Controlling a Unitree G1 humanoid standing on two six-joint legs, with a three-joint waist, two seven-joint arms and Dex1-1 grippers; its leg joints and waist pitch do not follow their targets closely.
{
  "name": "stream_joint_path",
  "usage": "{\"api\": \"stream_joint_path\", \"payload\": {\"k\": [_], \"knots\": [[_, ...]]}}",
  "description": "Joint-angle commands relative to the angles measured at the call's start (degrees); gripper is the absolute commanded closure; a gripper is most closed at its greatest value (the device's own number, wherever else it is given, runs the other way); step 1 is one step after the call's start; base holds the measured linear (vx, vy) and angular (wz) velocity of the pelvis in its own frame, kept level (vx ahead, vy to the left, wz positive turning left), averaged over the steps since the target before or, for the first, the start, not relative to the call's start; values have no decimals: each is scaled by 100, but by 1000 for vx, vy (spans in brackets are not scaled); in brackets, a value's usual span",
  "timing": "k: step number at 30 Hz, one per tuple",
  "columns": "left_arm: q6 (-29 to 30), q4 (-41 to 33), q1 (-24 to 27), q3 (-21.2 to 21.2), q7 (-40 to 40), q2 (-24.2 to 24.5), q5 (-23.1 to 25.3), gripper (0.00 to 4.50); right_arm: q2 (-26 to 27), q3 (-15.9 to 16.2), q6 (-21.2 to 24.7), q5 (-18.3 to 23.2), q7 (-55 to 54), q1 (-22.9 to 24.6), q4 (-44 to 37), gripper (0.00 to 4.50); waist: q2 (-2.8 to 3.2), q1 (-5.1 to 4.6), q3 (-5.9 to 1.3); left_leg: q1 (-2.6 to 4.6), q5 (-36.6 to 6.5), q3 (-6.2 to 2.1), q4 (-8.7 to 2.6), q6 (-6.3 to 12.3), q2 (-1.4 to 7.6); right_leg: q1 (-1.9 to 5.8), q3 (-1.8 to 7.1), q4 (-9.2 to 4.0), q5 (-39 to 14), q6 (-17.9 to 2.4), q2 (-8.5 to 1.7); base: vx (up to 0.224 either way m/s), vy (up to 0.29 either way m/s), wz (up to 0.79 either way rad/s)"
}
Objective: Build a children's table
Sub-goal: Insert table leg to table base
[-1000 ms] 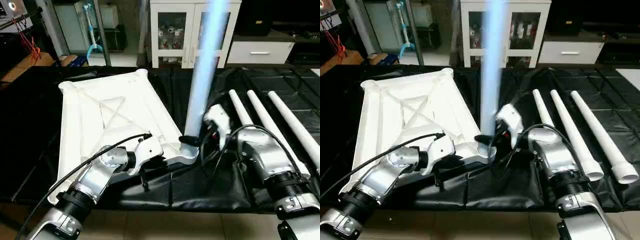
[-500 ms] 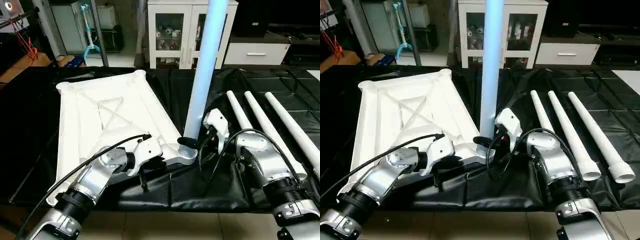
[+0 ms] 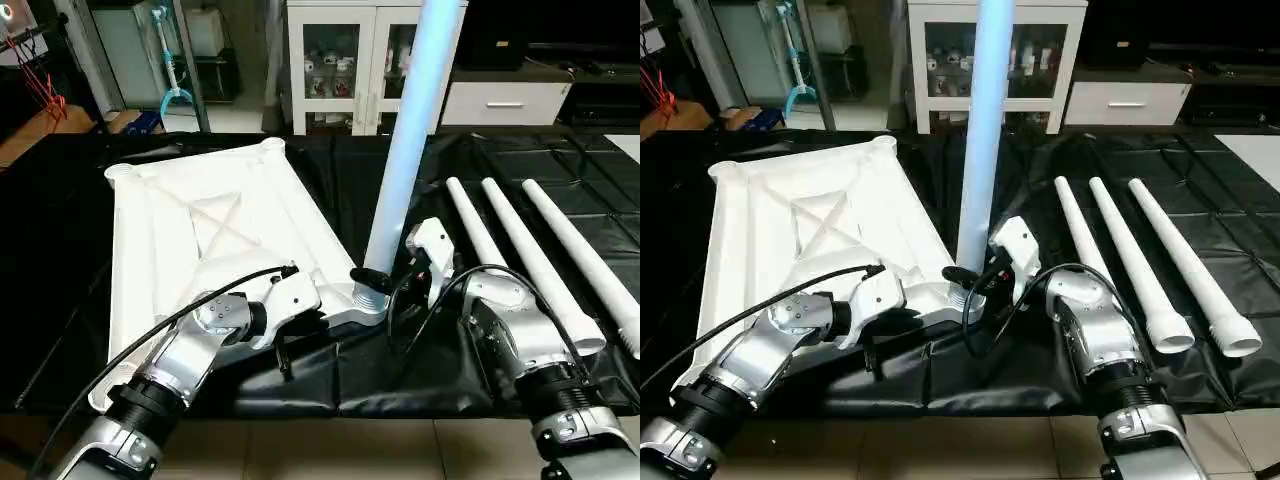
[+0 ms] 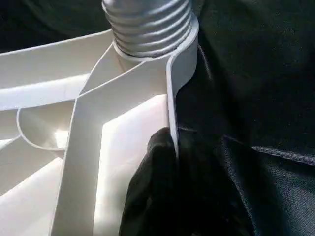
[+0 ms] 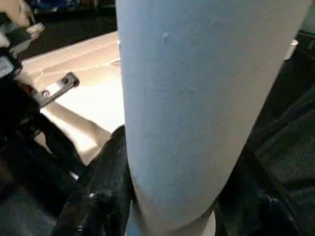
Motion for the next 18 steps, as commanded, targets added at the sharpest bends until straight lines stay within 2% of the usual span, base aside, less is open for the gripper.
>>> {"api": "stream_joint_path", "payload": {"k": [1, 7, 12, 18], "knots": [[-4, -76, 5, -208, -163, -17, 75, 450, -34, 9, 528, -221, -335, 295, 736, 264, 35, -60, -33, 18, -3778, -182, -602, -119, 259, -60, 97, -496, -3374, -634, -244, 0, 0, 0], [-1, -104, 23, -201, -173, -2, 77, 450, -35, -62, 578, -106, -307, 290, 688, 264, 47, -55, -16, 30, -3814, -170, -600, -132, 256, -71, 97, -502, -3425, -666, -253, 0, 0, 0], [10, -130, 39, -204, -189, 12, 83, 450, -77, 144, 492, -270, -185, 316, 598, 264, 37, -57, 4, 26, -3785, -175, -593, -98, 247, -86, 98, -528, -3737, -573, -270, 0, 0, 0], [29, -150, 58, -206, -215, 20, 96, 450, -190, 504, 496, -490, 58, 233, 561, 264, 37, -56, 11, 25, -3804, -179, -599, -109, 251, -96, 99, -527, -3751, -553, -264, 0, 0, 0]]}}
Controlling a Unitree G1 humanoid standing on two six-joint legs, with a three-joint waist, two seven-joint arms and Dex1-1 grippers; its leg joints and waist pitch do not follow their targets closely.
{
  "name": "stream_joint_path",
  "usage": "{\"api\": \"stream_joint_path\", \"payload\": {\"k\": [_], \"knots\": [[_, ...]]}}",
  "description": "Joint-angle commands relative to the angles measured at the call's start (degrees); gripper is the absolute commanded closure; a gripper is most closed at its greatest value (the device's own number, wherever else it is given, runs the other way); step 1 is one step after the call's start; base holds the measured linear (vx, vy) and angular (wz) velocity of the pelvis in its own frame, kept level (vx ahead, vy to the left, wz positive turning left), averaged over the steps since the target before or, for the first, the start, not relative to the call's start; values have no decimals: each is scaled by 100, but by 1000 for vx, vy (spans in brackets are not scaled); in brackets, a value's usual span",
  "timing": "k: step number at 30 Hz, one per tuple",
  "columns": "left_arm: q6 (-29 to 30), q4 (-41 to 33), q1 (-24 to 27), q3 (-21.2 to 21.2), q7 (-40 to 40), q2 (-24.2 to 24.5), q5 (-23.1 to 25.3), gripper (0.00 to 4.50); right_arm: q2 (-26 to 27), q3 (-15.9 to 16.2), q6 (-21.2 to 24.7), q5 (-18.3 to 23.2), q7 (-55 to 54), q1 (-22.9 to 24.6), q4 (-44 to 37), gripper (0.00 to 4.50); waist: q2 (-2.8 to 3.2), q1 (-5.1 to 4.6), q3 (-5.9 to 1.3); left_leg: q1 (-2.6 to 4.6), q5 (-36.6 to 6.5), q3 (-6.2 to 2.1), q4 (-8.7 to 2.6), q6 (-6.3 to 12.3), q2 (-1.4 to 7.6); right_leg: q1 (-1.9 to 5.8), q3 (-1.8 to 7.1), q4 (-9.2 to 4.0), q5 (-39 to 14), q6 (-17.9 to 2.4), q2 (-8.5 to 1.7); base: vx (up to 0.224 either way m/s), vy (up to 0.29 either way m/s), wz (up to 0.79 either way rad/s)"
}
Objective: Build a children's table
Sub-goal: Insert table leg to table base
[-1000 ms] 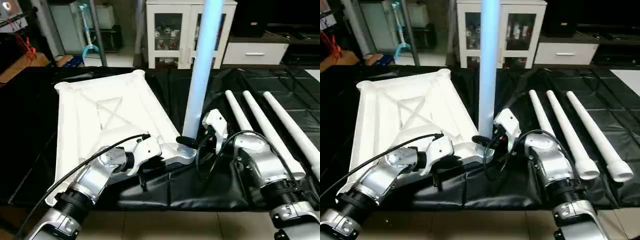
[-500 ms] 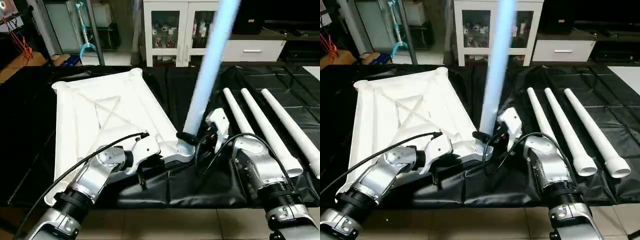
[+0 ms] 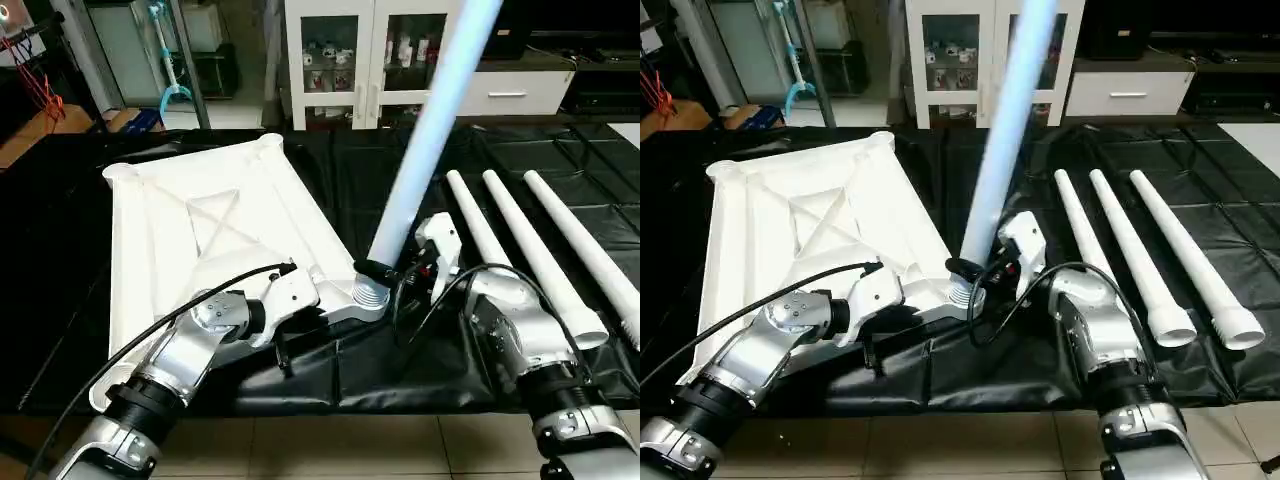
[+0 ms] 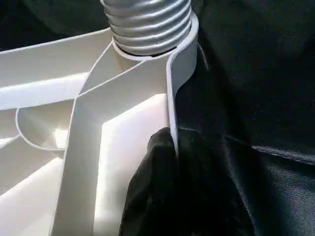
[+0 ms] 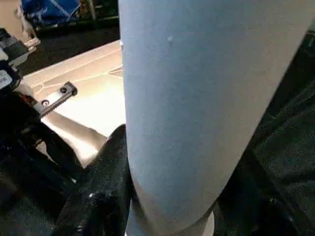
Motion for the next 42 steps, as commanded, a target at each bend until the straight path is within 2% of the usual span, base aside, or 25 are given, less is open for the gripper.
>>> {"api": "stream_joint_path", "payload": {"k": [1, 3, 6, 11, 15, 17, 20, 23, 26, 28, 29, 30, 31, 32, 33, 34, 36, 39, 40, 41, 42], "knots": [[25, -95, 54, -251, -201, -7, 98, 450, -121, 455, 376, -606, -13, 323, 566, 264, 2, -46, -30, 28, -3807, -180, -590, -109, 254, -90, 100, -521, -3738, -559, -264, 0, 0, 0], [29, -95, 61, -264, -217, -4, 103, 450, -252, 703, 524, -723, 334, 237, 598, 264, -6, -44, -30, 14, -3791, -179, -592, -105, 257, -76, 98, -508, -3674, -586, -262, 0, 0, 0], [29, -96, 67, -276, -225, -6, 104, 450, -360, 824, 574, -770, 544, 174, 655, 264, -12, -17, -46, 18, -3627, -154, -584, -74, 265, -72, 126, -497, -3464, -674, -265, 0, 0, 0], [27, -106, 77, -282, -216, -13, 107, 450, -460, 884, 598, -803, 672, 96, 750, 264, -22, 19, -71, -7, -3313, -115, -590, -52, 287, -21, 144, -439, -2811, -910, -251, 0, 0, 0], [28, -126, 89, -276, -194, -20, 106, 450, -433, 842, 531, -798, 588, 119, 784, 264, -28, 22, -75, -20, -3189, -97, -592, -44, 285, 12, 141, -416, -2621, -1003, -248, 0, 0, 0], [28, -136, 94, -270, -194, -14, 109, 450, -360, 770, 446, -754, 444, 167, 777, 264, -3, 13, -66, -14, -3289, -109, -597, -73, 282, 8, 137, -427, -2793, -948, -254, 0, 0, 0], [24, -141, 100, -265, -200, -8, 109, 450, -301, 691, 421, -693, 367, 171, 770, 264, -10, 1, -63, -5, -3369, -113, -594, -83, 276, -3, 136, -448, -2950, -888, -257, 0, 0, 0], [20, -142, 102, -264, -213, -1, 108, 450, -161, 342, 658, -299, 323, 85, 703, 264, 6, -15, -67, 0, -3402, -127, -598, -89, 274, -6, 137, -459, -3040, -853, -261, 0, 0, 0], [16, -137, 96, -277, -231, 4, 114, 450, -175, -118, 966, 192, 426, -173, 721, 264, 14, -17, -72, 1, -3353, -124, -595, -74, 275, 6, 134, -441, -2881, -932, -249, 0, 0, 0], [18, -139, 93, -281, -235, 3, 115, 450, -205, -199, 1020, 269, 458, -240, 752, 264, 3, 3, -114, -19, -3059, -103, -575, -35, 280, 46, 139, -409, -2528, -1052, -255, 0, 0, 0], [19, -142, 90, -286, -238, 1, 117, 450, -250, -258, 1087, 344, 539, -305, 769, 264, 16, 30, -140, -49, -2629, -79, -567, 41, 292, 79, 142, -366, -2033, -1195, -251, 0, 0, 0], [19, -142, 90, -286, -238, 1, 117, 450, -250, -258, 1087, 344, 539, -305, 769, 264, 12, 36, -143, -59, -2481, -57, -558, 92, 288, 91, 137, -358, -1870, -1252, -243, 0, 0, 0], [19, -143, 84, -292, -243, 1, 118, 450, -313, -294, 1149, 387, 648, -386, 791, 264, 22, 71, -128, -37, -2363, -12, -541, 160, 286, 72, 137, -369, -1845, -1314, -242, 0, 0, 0], [16, -138, 76, -299, -247, -1, 121, 450, -366, -303, 1224, 420, 766, -445, 789, 264, -1, 79, -130, -32, -2290, 12, -527, 190, 289, 75, 137, -370, -1929, -1335, -248, 0, 0, 0], [15, -137, 73, -301, -249, -1, 123, 450, -385, -307, 1284, 444, 826, -465, 769, 264, 5, 110, -144, -23, -2141, 29, -516, 215, 300, 84, 139, -358, -1905, -1349, -252, 0, 0, 0], [12, -134, 63, -309, -255, -3, 132, 450, -464, -316, 1575, 554, 1095, -552, 675, 264, -7, 123, -144, -20, -2073, 44, -511, 242, 303, 84, 139, -357, -1867, -1362, -247, 0, 0, 0], [14, -136, 59, -314, -257, -5, 138, 450, -515, -317, 1805, 649, 1280, -616, 612, 264, 5, 179, -161, -34, -1736, 60, -496, 301, 315, 126, 135, -316, -1579, -1424, -241, 0, 0, 0], [13, -160, 72, -328, -260, -3, 148, 450, -561, -394, 2115, 809, 1418, -841, 670, 264, 2, 308, -210, -35, -937, 109, -420, 480, 325, 186, 106, -190, -632, -1653, -225, 0, 0, 0], [14, -166, 72, -331, -262, -3, 151, 450, -571, -403, 2148, 823, 1436, -893, 701, 264, -2, 329, -215, -42, -786, 117, -404, 527, 322, 197, 100, -168, -483, -1687, -223, 0, 0, 0], [18, -175, 70, -334, -264, -8, 152, 450, -572, -454, 2148, 837, 1392, -1005, 796, 264, -8, 380, -232, -19, -512, 141, -364, 622, 323, 189, 97, -139, -210, -1745, -222, 0, 0, 0], [25, -192, 71, -335, -268, -13, 153, 450, -562, -580, 2268, 950, 1344, -1174, 913, 264, -25, 409, -231, -33, -371, 161, -343, 679, 314, 190, 100, -112, -39, -1805, -219, 0, 0, 0]]}}
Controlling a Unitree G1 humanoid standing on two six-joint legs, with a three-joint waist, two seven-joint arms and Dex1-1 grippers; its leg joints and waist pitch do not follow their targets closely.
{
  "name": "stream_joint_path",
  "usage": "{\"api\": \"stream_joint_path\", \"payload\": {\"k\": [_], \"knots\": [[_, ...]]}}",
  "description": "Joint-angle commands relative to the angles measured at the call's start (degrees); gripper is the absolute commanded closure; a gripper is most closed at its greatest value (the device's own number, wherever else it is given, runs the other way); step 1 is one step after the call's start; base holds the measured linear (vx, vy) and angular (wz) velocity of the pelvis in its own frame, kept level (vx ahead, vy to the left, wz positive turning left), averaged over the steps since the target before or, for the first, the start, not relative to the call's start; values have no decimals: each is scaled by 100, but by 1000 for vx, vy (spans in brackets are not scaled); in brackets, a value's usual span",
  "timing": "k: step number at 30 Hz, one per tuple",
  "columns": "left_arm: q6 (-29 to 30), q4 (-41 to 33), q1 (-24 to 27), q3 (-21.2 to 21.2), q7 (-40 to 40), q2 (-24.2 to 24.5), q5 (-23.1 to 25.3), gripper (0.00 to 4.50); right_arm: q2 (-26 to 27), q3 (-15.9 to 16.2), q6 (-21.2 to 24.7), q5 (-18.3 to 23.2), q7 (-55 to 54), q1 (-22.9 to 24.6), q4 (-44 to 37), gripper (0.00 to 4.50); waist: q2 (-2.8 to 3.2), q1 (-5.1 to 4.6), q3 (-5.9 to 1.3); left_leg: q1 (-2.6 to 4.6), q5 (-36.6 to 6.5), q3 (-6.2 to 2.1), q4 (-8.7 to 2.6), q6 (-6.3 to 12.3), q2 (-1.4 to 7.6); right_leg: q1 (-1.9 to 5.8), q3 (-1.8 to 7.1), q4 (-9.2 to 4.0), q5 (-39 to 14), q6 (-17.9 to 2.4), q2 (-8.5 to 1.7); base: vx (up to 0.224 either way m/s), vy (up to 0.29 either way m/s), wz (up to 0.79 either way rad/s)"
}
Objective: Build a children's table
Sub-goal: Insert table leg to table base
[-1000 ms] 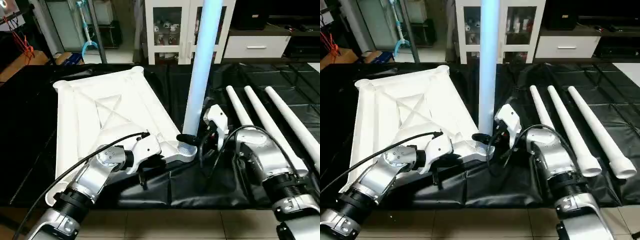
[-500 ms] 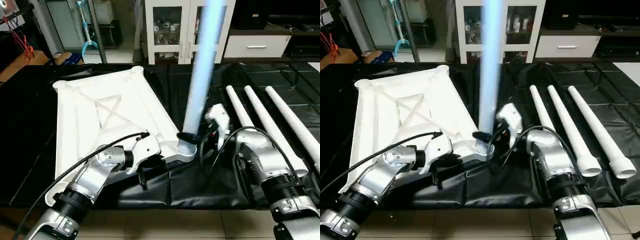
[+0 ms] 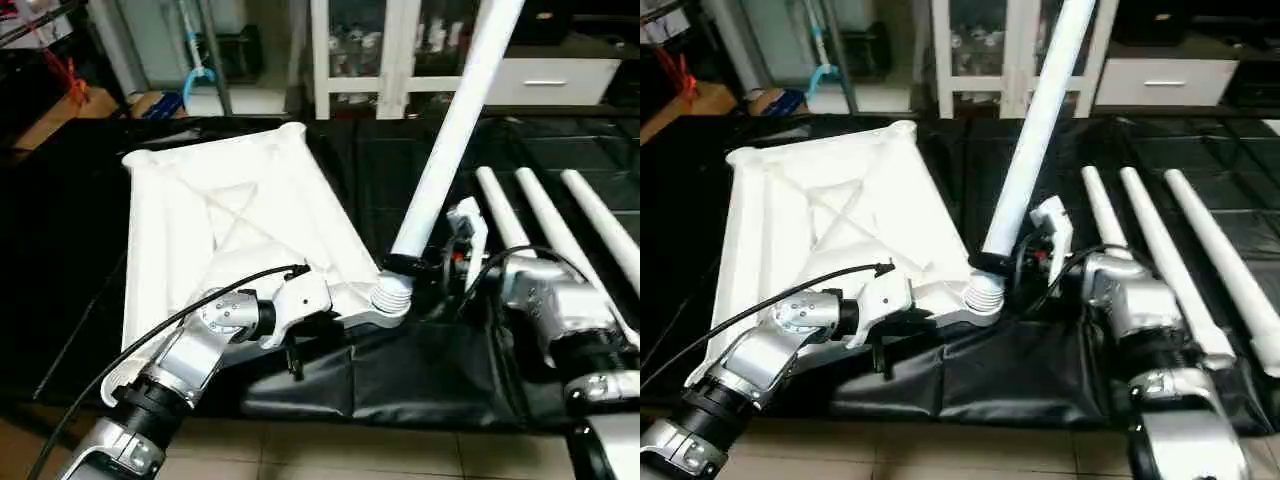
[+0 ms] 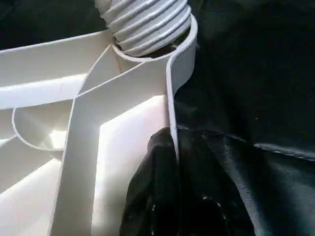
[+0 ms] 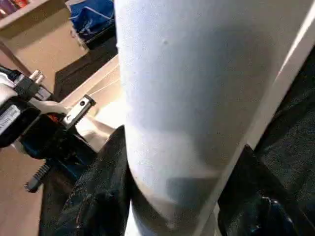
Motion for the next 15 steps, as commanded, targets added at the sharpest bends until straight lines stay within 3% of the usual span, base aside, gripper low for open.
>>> {"api": "stream_joint_path", "payload": {"k": [1, 3, 6, 8, 13, 15], "knots": [[104, 182, 51, -218, -21, 50, 219, 450, 84, -73, 156, 195, 7, -253, 121, 264, -78, 48, -255, 31, -444, -3, -331, 626, 219, 207, 87, -176, -85, -1723, -224, 0, 0, 0], [108, 158, 54, -222, -20, 44, 219, 450, 83, -253, 408, 383, 15, -472, 200, 264, -96, 93, -276, 44, -439, 23, -304, 650, 227, 219, 97, -145, -88, -1729, -225, 0, 0, 0], [117, 115, 71, -228, -21, 51, 214, 450, 29, -251, 612, 388, 153, -553, 131, 264, -108, 145, -282, 41, -280, 50, -267, 720, 232, 186, 107, -106, 79, -1738, -209, 0, 0, 0], [122, 76, 87, -236, -29, 64, 215, 450, -6, -180, 693, 335, 266, -561, 79, 264, -96, 184, -261, 55, -435, 67, -259, 677, 239, 160, 124, -109, -38, -1732, -222, 0, 0, 0], [141, 21, 101, -247, -50, 81, 210, 450, -71, -7, 791, 278, 472, -532, -74, 264, -117, 223, -260, 69, -483, 71, -257, 566, 245, 175, 115, -92, -68, -1715, -209, 0, 0, 0], [150, -19, 110, -255, -74, 96, 206, 450, -111, 140, 628, 106, 447, -550, -43, 264, -121, 242, -269, 72, -393, 70, -247, 530, 244, 180, 118, -75, 19, -1722, -209, 0, 0, 0]]}}
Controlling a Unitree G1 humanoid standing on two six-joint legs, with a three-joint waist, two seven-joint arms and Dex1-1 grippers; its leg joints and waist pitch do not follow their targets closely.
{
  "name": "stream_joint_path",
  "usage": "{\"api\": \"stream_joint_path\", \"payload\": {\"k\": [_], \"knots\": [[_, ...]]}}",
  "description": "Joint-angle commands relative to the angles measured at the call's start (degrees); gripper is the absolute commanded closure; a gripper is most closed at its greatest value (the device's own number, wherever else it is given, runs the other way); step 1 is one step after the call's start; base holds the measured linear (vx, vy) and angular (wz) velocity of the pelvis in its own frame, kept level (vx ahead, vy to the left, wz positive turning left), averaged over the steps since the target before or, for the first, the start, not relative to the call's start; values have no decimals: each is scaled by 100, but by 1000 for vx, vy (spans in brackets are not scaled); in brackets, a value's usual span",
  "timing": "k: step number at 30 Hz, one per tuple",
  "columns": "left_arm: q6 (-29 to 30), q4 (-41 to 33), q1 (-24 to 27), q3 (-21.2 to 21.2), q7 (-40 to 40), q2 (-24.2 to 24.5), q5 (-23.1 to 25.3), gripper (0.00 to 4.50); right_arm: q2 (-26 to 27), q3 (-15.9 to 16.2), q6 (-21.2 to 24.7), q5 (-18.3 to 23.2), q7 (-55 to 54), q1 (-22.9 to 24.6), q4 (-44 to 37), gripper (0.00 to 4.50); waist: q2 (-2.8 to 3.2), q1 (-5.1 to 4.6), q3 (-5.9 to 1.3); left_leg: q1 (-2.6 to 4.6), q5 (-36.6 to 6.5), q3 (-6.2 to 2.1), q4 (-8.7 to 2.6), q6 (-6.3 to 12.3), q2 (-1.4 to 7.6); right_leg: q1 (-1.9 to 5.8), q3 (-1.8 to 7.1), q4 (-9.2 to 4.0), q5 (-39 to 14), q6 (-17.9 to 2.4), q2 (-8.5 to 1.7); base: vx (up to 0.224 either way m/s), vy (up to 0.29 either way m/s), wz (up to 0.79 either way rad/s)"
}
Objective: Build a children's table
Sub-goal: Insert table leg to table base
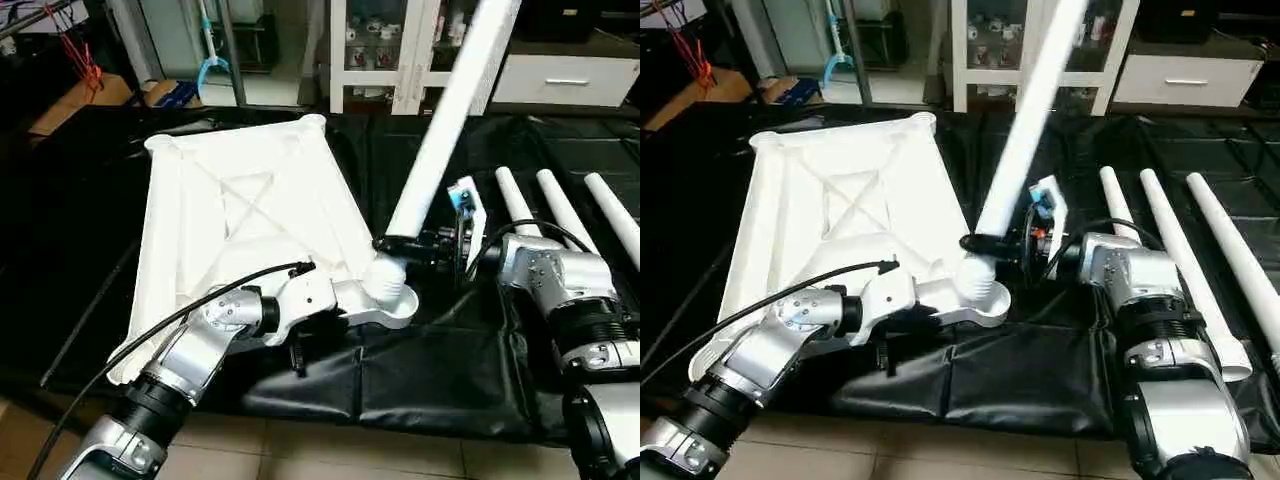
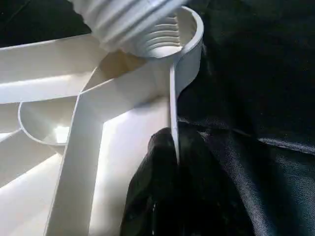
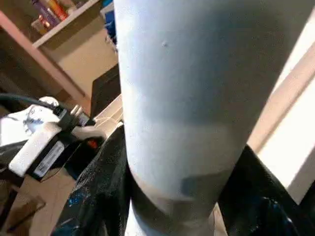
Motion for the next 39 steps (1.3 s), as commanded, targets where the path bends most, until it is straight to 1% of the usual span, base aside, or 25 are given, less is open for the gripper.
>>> {"api": "stream_joint_path", "payload": {"k": [1, 3, 7, 8, 10, 11, 12, 13, 15, 17, 19, 21, 23, 33, 39], "knots": [[111, 105, 141, -200, -104, 111, 202, 450, -96, 157, -198, -187, -4, -78, -115, 264, -63, 26, -317, 105, -365, -35, -328, 502, 194, 258, 87, -193, 116, -1678, -205, 0, 0, 0], [117, 65, 147, -221, -126, 126, 203, 450, -101, 222, -341, -339, -64, -102, -98, 264, -84, 26, -319, 99, -279, -26, -310, 533, 176, 267, 90, -181, 242, -1694, -197, 0, 0, 0], [136, -1, 154, -257, -153, 155, 202, 450, -113, 286, -445, -453, -124, -147, -158, 264, -84, 44, -326, 103, -207, -27, -296, 610, 180, 271, 89, -166, 293, -1708, -199, 0, 0, 0], [163, -51, 163, -280, -176, 181, 211, 450, -143, 371, -498, -532, -115, -156, -250, 264, -94, 47, -327, 101, -174, -29, -291, 624, 180, 275, 88, -160, 314, -1705, -195, 0, 0, 0], [180, -88, 175, -298, -195, 203, 222, 450, -163, 425, -525, -574, -101, -155, -309, 264, -84, 55, -328, 104, -143, -32, -284, 642, 180, 273, 87, -153, 323, -1703, -193, 0, 0, 0], [214, -168, 204, -328, -228, 234, 234, 450, -201, 510, -548, -627, -45, -157, -409, 264, -95, 60, -327, 102, -130, -35, -282, 652, 183, 280, 88, -148, 328, -1702, -193, 0, 0, 0], [222, -183, 210, -333, -232, 237, 233, 450, -212, 530, -567, -650, -32, -159, -424, 264, -85, 64, -318, 108, -181, -30, -283, 646, 186, 265, 89, -158, 255, -1699, -191, 0, 0, 0], [245, -217, 225, -345, -245, 243, 230, 450, -243, 583, -590, -696, 18, -163, -478, 264, -88, 64, -314, 112, -213, -27, -285, 634, 187, 262, 92, -163, 208, -1704, -193, 0, 0, 0], [266, -242, 237, -359, -258, 248, 229, 450, -271, 625, -577, -720, 70, -166, -530, 264, -95, 65, -289, 105, -383, -26, -297, 561, 186, 258, 99, -176, 32, -1686, -188, 0, 0, 0], [299, -287, 256, -386, -277, 260, 231, 450, -319, 691, -590, -791, 145, -173, -588, 264, -93, 63, -281, 113, -505, -29, -306, 495, 188, 254, 100, -187, -111, -1661, -187, 0, 0, 0], [312, -305, 262, -395, -282, 264, 226, 450, -333, 708, -597, -821, 162, -175, -599, 264, -96, 55, -275, 110, -591, -30, -310, 447, 186, 255, 105, -192, -177, -1644, -188, 0, 0, 0], [337, -335, 263, -417, -283, 274, 213, 450, -390, 804, -670, -914, 191, -163, -641, 264, -100, 53, -276, 107, -623, -35, -308, 415, 187, 255, 105, -185, -175, -1637, -188, 0, 0, 0], [379, -374, 265, -431, -285, 281, 214, 450, -411, 842, -667, -920, 204, -142, -687, 264, -112, 49, -274, 102, -631, -36, -306, 414, 180, 260, 108, -185, -181, -1623, -186, 0, 0, 0], [400, -363, 243, -441, -242, 278, 222, 450, -465, 1002, -703, -1041, 297, -61, -770, 264, -112, 47, -278, 98, -588, -41, -289, 444, 176, 262, 107, -168, -124, -1639, -179, 0, 0, 0], [396, -334, 230, -449, -210, 257, 222, 450, -414, 1100, -688, -1095, 263, 94, -898, 264, -126, 48, -276, 99, -538, -39, -283, 489, 177, 259, 112, -166, -99, -1631, -179, 0, 0, 0]]}}
